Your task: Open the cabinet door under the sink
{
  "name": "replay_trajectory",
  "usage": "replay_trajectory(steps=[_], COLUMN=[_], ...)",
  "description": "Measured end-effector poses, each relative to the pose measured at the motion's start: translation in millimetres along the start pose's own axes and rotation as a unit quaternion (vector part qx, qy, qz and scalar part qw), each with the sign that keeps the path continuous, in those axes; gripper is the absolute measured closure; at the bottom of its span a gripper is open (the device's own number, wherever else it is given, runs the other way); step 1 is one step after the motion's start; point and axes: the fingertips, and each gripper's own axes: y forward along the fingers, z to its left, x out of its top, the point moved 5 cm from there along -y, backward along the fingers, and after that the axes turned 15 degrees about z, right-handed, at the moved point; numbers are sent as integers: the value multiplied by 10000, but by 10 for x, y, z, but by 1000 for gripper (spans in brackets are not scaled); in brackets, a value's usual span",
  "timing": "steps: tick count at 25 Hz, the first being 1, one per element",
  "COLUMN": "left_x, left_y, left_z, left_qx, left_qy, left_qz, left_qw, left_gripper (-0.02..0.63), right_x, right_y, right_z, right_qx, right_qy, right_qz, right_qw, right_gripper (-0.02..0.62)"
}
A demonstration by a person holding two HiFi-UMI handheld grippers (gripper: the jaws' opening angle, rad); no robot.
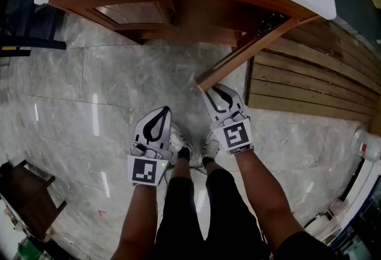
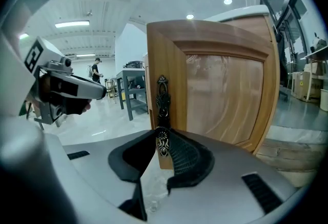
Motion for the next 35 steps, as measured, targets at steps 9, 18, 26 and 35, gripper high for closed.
replay_trajectory(steps=[9, 18, 26, 35], left_x=[76, 82, 197, 279], left_y=[82, 301, 379, 466], left_z=[-390, -705, -762, -676], left_qx=[39, -217, -424, -890], left_qy=[91, 206, 439, 665], left_qz=[-83, 91, 57, 48], left_qw=[9999, 9995, 9981, 9938], left_gripper=[584, 584, 584, 584], right_x=[-429, -694, -876, -1117], right_y=[-586, -944, -1185, -1539], right_z=[-136, -361, -505, -636], right_qx=[633, 703, 250, -1299], right_qy=[-455, -673, -747, 823], right_qz=[48, 144, 97, -3], right_qw=[9969, 9951, 9968, 9881], right_gripper=[505, 503, 499, 496])
